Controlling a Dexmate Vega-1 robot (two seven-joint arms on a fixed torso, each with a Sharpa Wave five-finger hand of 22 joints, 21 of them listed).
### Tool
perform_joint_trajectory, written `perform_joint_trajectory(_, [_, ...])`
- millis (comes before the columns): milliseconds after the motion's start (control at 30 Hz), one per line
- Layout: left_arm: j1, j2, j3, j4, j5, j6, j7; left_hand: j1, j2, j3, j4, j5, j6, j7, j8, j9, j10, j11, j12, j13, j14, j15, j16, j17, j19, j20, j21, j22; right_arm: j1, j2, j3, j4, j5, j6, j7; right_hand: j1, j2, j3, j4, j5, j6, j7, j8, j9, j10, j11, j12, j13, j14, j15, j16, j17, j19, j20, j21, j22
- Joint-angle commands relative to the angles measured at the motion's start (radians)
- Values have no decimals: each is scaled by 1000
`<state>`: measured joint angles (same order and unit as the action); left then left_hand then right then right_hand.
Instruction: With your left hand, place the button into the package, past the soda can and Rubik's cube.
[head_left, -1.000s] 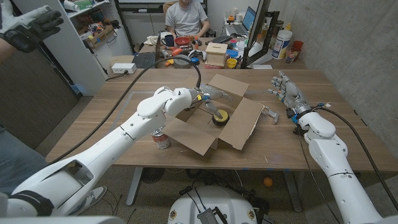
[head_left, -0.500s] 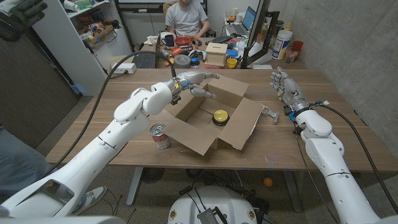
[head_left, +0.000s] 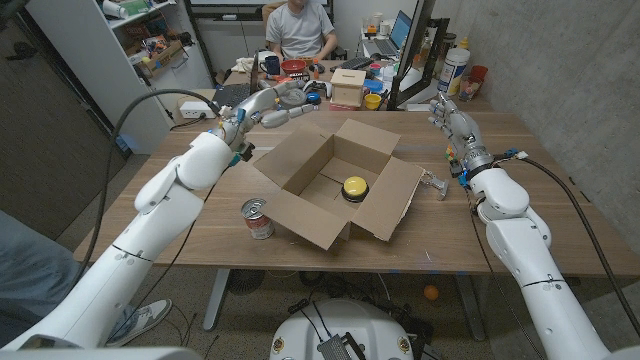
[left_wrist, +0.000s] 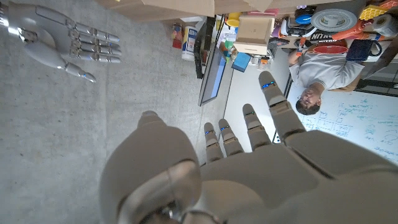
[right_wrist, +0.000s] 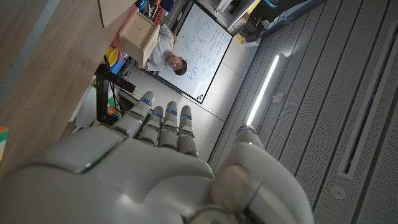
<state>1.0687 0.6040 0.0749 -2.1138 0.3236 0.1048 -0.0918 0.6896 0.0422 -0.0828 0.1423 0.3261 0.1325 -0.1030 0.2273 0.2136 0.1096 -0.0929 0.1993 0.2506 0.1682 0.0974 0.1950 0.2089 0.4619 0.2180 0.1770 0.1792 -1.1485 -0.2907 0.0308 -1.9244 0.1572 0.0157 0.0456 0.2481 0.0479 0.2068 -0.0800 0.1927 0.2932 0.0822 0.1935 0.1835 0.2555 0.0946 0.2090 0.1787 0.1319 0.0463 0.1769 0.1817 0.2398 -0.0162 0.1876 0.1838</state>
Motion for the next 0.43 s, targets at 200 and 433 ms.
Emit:
perform_joint_trajectory(200, [132, 29, -168, -35, -235, -76, 95, -32, -4, -14, 14, -4, 5, 9, -5, 0, -1, 2, 1, -3, -2, 5, -2, 0, -20, 2, 1, 3, -81, -1, -88, -204, -103, -75, -120, 1, 7, -1, -1, 5, 3, 2, 8, 4, 14, 0, 4, 4, 5, -6, 6, 1, 4, -2, 3, 3])
perform_joint_trajectory(433, [162, 64, -153, -22, -227, -107, 100, -44, -5, -20, 17, -5, 11, 10, -3, -1, 0, 1, 1, -6, 1, 5, 0, -1, -28, 1, 2, 3, -61, -5, -113, -130, -97, -18, -113, 0, 7, -1, -1, 5, 3, 1, 7, 4, 15, 2, 4, 4, 8, -4, 8, 1, 4, -2, 4, 3])
